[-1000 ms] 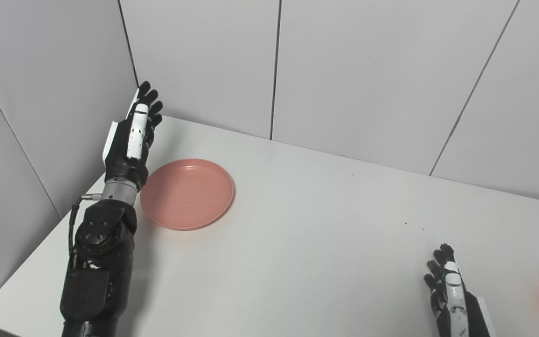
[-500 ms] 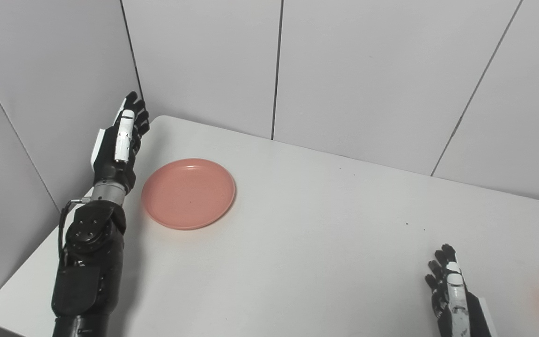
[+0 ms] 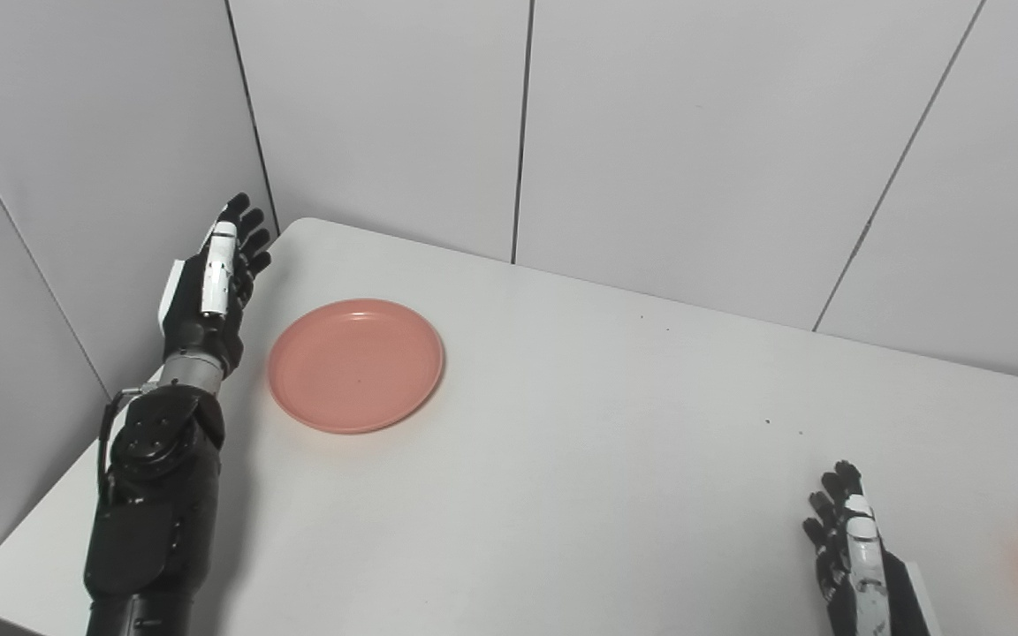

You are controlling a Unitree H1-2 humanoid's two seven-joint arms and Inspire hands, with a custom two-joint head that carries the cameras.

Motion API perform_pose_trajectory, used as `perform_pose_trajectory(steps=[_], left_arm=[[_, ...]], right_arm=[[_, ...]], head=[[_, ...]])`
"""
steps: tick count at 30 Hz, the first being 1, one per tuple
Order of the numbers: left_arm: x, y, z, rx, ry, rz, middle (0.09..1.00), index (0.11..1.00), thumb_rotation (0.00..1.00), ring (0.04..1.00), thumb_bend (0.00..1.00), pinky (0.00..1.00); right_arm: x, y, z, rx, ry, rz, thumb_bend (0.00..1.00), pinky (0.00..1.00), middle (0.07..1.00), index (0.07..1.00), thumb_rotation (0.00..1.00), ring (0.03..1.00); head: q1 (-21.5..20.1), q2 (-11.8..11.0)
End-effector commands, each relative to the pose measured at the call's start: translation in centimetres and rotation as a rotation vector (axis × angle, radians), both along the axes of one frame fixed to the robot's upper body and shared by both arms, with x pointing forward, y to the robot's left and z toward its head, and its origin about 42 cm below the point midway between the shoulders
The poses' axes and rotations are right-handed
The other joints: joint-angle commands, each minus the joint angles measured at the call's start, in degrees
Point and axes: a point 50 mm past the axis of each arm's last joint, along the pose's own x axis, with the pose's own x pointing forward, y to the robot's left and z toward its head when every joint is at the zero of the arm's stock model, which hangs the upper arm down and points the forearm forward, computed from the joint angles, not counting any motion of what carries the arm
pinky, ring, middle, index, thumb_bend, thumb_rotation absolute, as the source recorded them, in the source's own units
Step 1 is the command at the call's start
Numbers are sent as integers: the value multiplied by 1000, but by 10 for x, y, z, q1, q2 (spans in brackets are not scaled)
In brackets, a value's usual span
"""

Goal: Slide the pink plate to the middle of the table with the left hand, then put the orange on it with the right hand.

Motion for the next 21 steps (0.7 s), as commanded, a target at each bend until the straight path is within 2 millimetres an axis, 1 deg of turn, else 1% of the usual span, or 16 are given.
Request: perform_pose_trajectory(steps=[1,4,8,12,17,21], left_arm=[[2,11,18,33,-59,-3,954,932,1000,953,319,954],[0,15,11,-7,-55,5,955,938,1000,955,310,961],[-1,19,6,-20,-50,12,959,944,1000,959,284,967],[-1,24,2,-21,-41,9,963,950,1000,963,294,973],[0,25,-4,-43,-39,20,944,931,1000,947,298,955],[0,26,-8,-61,-37,17,944,935,1000,947,293,958]], right_arm=[[4,0,9,3,-67,9,238,1000,1000,1000,1000,1000],[4,-1,9,0,-63,6,239,1000,1000,1000,1000,1000],[4,-1,8,-5,-63,5,237,1000,1000,1000,1000,1000],[5,-1,9,2,-63,12,233,1000,1000,1000,1000,1000],[5,-1,9,-5,-65,7,231,1000,1000,1000,1000,1000],[5,-1,10,1,-61,5,230,1000,1000,1000,1000,1000]], head=[[1,0],[2,2],[3,1],[3,0],[4,0],[5,-1]])
